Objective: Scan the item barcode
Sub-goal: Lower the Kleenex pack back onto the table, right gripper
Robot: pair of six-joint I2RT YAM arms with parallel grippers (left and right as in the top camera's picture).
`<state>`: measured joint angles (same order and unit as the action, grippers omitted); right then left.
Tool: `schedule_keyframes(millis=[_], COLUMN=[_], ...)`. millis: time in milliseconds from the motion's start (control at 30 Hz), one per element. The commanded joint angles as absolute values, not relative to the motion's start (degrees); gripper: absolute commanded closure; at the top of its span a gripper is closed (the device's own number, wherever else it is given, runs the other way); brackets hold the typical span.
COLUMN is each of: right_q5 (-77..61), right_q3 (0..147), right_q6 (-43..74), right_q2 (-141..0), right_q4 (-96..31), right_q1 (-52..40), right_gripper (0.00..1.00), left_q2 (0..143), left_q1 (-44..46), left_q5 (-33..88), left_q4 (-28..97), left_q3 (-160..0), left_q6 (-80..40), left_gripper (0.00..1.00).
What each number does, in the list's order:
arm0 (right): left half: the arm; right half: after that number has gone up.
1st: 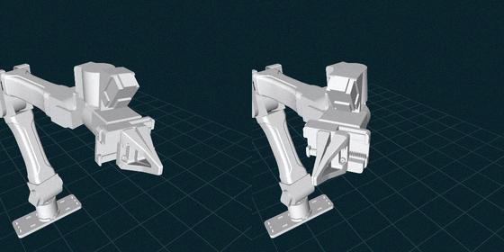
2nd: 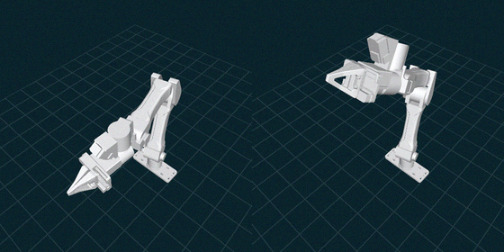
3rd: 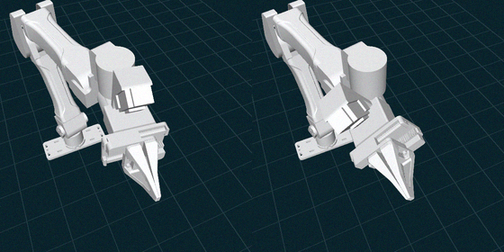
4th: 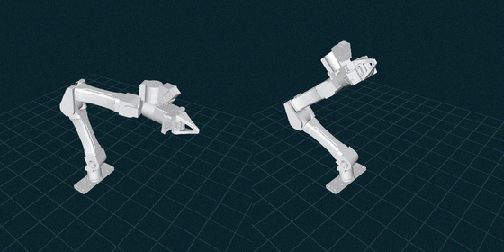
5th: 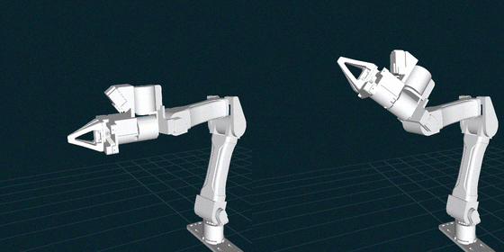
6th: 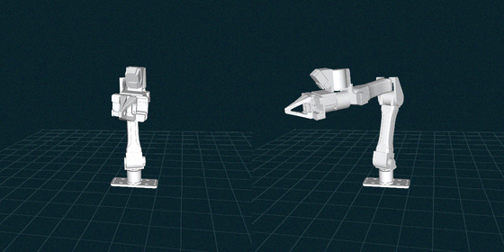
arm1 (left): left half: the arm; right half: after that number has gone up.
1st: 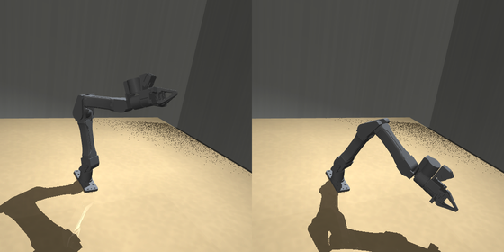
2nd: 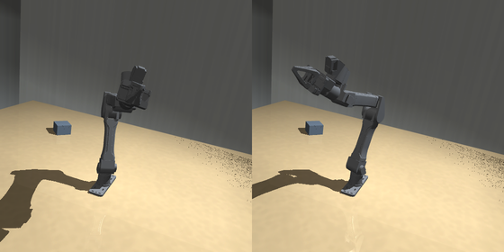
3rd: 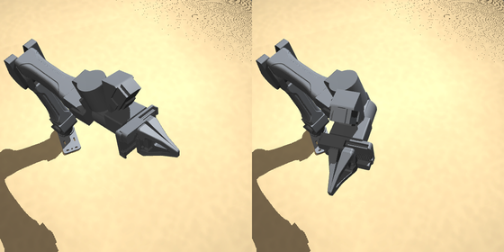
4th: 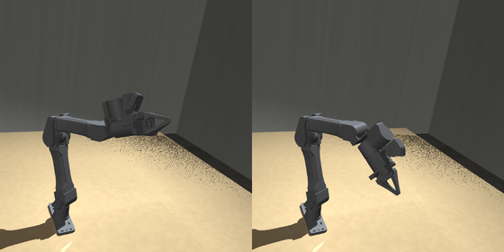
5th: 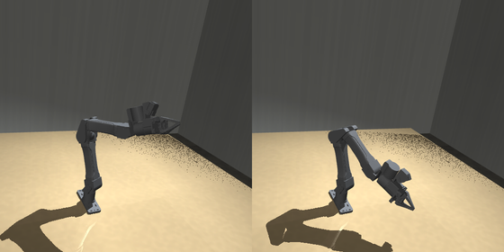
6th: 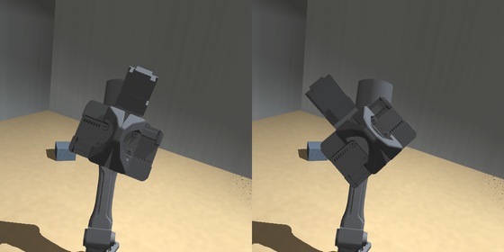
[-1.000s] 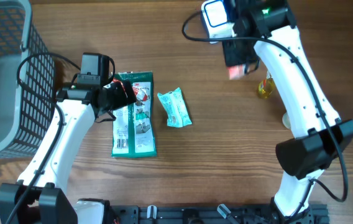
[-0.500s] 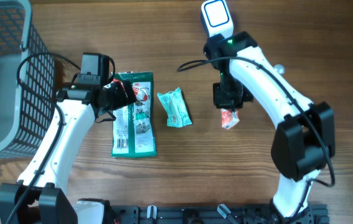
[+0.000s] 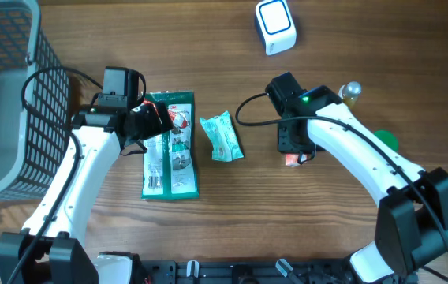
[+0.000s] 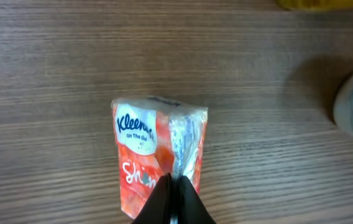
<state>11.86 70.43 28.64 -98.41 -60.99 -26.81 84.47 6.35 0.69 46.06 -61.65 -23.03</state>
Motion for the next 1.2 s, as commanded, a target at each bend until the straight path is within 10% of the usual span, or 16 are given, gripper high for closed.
schedule_keyframes(millis=[0, 533, 700, 1033, 1067, 1100, 1167], right_q5=[15.3, 22.1, 22.1, 5.4, 3.9, 1.9, -0.1], right_q3=[69.6, 67.8, 67.8, 77.0, 77.0, 76.2, 75.2], right_q6=[26.6, 25.5, 25.5, 22.5, 22.5, 22.5, 22.5], right_q2=[-98.5, -98.5, -98.5, -93.6, -93.6, -93.7, -93.7], right_q4=[-60.6, -57.5, -57.2, -61.4, -61.4, -60.5, -59.3], right_q1=[-26.8, -26.5, -26.5, -26.5, -26.5, -26.6, -26.5], right_gripper=[0.96, 0.95, 0.39, 0.29, 0.26, 0.0, 0.0], left_q2=[84.4, 84.4, 84.4, 84.4, 84.4, 84.4, 84.4], left_q1=[6.0, 6.0, 6.0, 6.0, 6.0, 6.0, 6.0], left_q5=[0.1, 0.1, 0.1, 0.1, 0.1, 0.1, 0.1], left_q4=[45.9, 45.9, 45.9, 45.9, 45.9, 45.9, 45.9], left_q3=[-61.9, -61.9, -61.9, -61.9, -61.9, -61.9, -61.9], left_q6=[-22.7, -22.7, -22.7, -22.7, -22.7, -22.7, -22.7], left_gripper=[0.0, 0.0, 0.0, 0.0, 0.0, 0.0, 0.0])
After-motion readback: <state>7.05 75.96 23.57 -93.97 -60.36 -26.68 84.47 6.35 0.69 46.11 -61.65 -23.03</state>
